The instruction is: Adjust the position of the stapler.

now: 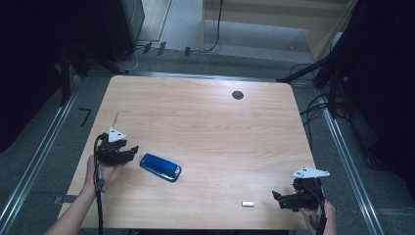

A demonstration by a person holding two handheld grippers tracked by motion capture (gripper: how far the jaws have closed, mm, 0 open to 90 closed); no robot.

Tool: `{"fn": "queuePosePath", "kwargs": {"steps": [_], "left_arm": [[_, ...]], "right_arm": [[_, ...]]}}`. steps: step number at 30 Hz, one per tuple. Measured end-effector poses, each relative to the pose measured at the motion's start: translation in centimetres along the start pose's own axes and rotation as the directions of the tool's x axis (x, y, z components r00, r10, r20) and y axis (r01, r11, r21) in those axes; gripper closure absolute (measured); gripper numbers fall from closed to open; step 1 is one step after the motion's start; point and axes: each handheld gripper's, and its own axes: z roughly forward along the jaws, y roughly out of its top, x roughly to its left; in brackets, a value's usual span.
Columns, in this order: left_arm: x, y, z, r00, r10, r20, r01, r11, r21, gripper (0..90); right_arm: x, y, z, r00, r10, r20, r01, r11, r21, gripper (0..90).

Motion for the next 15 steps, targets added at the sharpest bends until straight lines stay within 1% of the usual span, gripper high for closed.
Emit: {"fn": "queuePosePath", "kwargs": {"steps": [1, 2, 3, 4, 5, 6, 7, 12, 14, 15], "left_arm": [[0.0, 0.0, 0.0, 1.0000, 0.000, 0.000, 0.000, 1.0000, 0.000, 52.9], [-0.2, 0.0, 0.0, 0.9998, 0.012, 0.013, -0.012, 0.9999, -0.001, 52.9], [-0.4, 0.0, 0.0, 0.9995, 0.021, 0.024, -0.021, 0.9998, -0.003, 55.1], [-0.9, 0.0, 0.0, 0.9986, 0.032, 0.043, -0.032, 0.9995, 0.001, 57.2], [-0.9, 0.0, 0.0, 0.9986, 0.032, 0.043, -0.032, 0.9995, 0.001, 59.9], [-1.2, -0.1, 0.1, 0.9972, 0.046, 0.058, -0.047, 0.9988, 0.012, 59.9], [-1.2, -0.1, 0.1, 0.9972, 0.046, 0.058, -0.047, 0.9988, 0.012, 60.4], [-1.8, 0.0, 0.4, 0.9952, 0.047, 0.085, -0.048, 0.9988, 0.011, 62.1], [-2.2, 0.1, 0.6, 0.9930, 0.060, 0.102, -0.062, 0.9979, 0.019, 66.0], [-2.2, 0.1, 0.6, 0.9930, 0.060, 0.102, -0.062, 0.9979, 0.019, 68.7]], "right_arm": [[0.0, 0.0, 0.0, 1.0000, 0.000, 0.000, 0.000, 1.000, 0.000, 0.0], [0.0, 0.0, 0.0, 1.0000, -0.004, -0.001, 0.004, 1.000, 0.001, 0.0], [0.0, 0.0, 0.1, 1.0000, -0.007, -0.003, 0.007, 1.000, 0.003, 0.0], [0.0, 0.0, 0.1, 0.9998, -0.017, 0.005, 0.017, 1.000, 0.006, 0.0], [0.0, 0.0, 0.1, 0.9998, -0.017, 0.005, 0.017, 1.000, 0.006, 0.0], [0.0, 0.0, 0.1, 0.9999, -0.014, 0.004, 0.014, 1.000, 0.006, 0.0], [-0.1, 0.0, 0.1, 0.9999, -0.014, 0.004, 0.014, 1.000, 0.007, 0.0], [0.0, -0.1, 0.2, 0.9998, -0.019, 0.003, 0.019, 1.000, 0.012, 0.0], [-0.1, -0.2, 0.2, 0.9997, -0.023, 0.005, 0.023, 1.000, 0.019, 0.0], [-0.1, -0.2, 0.2, 0.9997, -0.023, 0.005, 0.023, 1.000, 0.019, 0.0]]}}
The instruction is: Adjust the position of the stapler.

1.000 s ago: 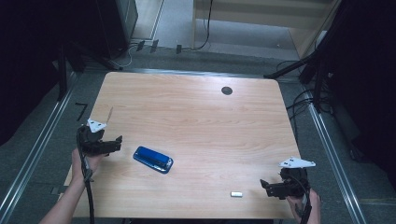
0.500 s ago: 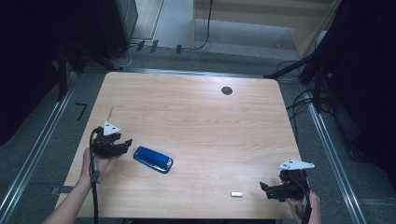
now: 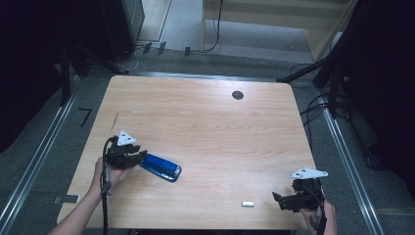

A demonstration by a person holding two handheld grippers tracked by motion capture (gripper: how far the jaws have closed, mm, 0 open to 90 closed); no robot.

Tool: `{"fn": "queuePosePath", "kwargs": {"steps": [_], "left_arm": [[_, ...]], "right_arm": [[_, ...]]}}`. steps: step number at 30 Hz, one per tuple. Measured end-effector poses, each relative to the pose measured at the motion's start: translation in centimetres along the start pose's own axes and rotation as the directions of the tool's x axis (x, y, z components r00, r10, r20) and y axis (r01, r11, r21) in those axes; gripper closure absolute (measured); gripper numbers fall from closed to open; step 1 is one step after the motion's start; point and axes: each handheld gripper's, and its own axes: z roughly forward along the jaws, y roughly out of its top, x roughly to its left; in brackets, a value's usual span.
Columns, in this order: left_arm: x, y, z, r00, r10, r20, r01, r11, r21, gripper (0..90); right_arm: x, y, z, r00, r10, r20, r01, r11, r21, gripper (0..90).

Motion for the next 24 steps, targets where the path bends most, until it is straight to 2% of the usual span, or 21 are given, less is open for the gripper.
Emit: {"fn": "queuePosePath", "kwargs": {"steps": [2, 5, 10, 13, 18, 19, 24], "left_arm": [[-0.1, 0.1, 0.0, 0.9999, 0.000, 0.010, 0.000, 1.0000, -0.006, 69.1], [-0.2, 0.2, 0.0, 0.9988, 0.006, 0.049, -0.006, 1.0000, -0.004, 75.9], [-0.7, 0.3, 0.0, 0.9983, 0.024, 0.052, -0.025, 0.9997, 0.004, 82.2], [-0.7, 0.2, -0.1, 0.9976, 0.015, 0.068, -0.016, 0.9999, 0.006, 86.1], [-0.7, 0.1, -0.3, 0.9953, 0.004, 0.097, -0.006, 0.9998, 0.018, 88.4], [-0.8, 0.0, -0.4, 0.9935, -0.003, 0.114, 0.000, 0.9997, 0.025, 89.2], [-1.5, 0.1, -0.4, 0.9900, 0.014, 0.140, -0.019, 0.9992, 0.036, 89.4]], "right_arm": [[0.0, -0.1, 0.0, 1.0000, -0.001, 0.003, 0.001, 1.000, 0.003, 0.0], [-0.1, -0.1, -0.2, 0.9998, -0.003, 0.017, 0.003, 1.000, -0.003, 0.0], [-0.1, -0.1, -0.1, 0.9999, -0.003, 0.015, 0.002, 1.000, 0.006, 0.0], [-0.1, -0.1, -0.2, 0.9998, -0.011, 0.019, 0.011, 1.000, -0.001, 0.0], [0.0, 0.0, -0.1, 0.9998, -0.017, 0.014, 0.017, 1.000, 0.007, 0.0], [0.0, 0.0, 0.0, 0.9999, -0.011, 0.013, 0.010, 1.000, 0.014, 0.0], [0.1, 0.1, 0.1, 0.9997, -0.024, 0.010, 0.024, 1.000, 0.019, 0.0]]}}
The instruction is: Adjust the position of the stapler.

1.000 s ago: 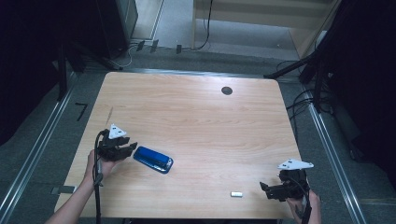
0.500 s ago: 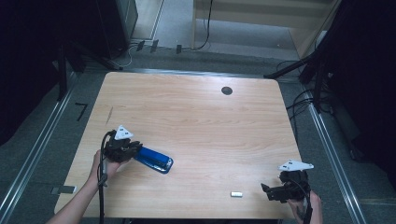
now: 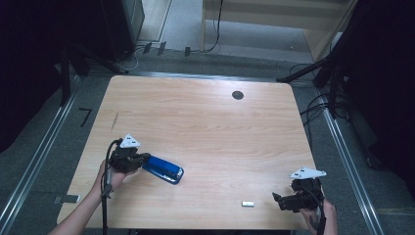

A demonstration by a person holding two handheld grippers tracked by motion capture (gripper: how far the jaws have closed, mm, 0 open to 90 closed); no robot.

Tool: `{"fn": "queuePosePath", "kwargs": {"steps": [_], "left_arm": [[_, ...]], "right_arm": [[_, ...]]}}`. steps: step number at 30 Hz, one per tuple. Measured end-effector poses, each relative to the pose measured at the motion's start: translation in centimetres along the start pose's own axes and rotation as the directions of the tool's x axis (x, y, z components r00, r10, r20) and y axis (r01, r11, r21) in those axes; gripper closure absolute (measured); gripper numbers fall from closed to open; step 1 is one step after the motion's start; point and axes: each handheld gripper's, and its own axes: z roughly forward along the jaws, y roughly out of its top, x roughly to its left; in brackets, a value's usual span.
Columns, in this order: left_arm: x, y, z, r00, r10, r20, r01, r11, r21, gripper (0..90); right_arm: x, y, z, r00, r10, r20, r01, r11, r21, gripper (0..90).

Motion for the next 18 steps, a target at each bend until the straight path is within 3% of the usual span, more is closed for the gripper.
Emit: {"fn": "queuePosePath", "kwargs": {"steps": [7, 18], "left_arm": [[-1.4, 0.3, 0.0, 0.9993, 0.030, 0.023, -0.031, 0.9988, 0.039, 89.4], [-1.9, 0.3, -0.1, 0.9992, 0.031, 0.024, -0.033, 0.9975, 0.063, 89.8]], "right_arm": [[0.2, 0.1, -0.1, 0.9998, -0.016, -0.010, 0.016, 1.000, 0.002, 0.0], [0.1, 0.0, -0.1, 0.9997, -0.023, -0.010, 0.023, 1.000, 0.007, 0.0]]}}
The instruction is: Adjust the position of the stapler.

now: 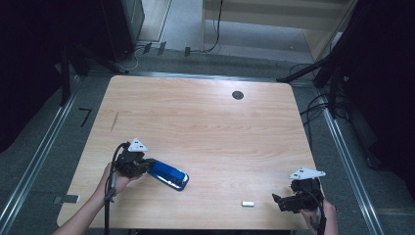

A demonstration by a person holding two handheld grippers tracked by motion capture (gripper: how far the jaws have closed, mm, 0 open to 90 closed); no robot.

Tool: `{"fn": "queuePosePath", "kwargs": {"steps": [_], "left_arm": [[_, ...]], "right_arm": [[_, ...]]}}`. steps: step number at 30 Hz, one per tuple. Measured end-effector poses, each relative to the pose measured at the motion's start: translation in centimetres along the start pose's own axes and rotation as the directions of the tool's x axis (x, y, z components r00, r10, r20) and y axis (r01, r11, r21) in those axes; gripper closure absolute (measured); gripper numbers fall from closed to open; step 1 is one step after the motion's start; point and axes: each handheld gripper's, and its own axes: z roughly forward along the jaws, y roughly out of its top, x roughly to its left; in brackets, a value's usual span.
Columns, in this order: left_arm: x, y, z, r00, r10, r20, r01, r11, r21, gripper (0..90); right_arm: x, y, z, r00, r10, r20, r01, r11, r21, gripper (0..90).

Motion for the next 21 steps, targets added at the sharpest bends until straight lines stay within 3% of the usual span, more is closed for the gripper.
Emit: {"fn": "queuePosePath", "kwargs": {"steps": [11, 21], "left_arm": [[-0.2, -0.1, -0.3, 0.9997, -0.017, 0.019, 0.016, 0.9994, 0.030, 90.0], [-1.3, 0.0, -0.2, 0.9990, -0.027, 0.035, 0.025, 0.9985, 0.049, 90.0]], "right_arm": [[0.1, 0.1, 0.1, 1.0000, 0.003, -0.004, -0.003, 1.000, 0.006, 0.0], [0.2, 0.2, 0.1, 0.9999, 0.002, -0.010, -0.002, 1.000, 0.003, 0.1]]}}
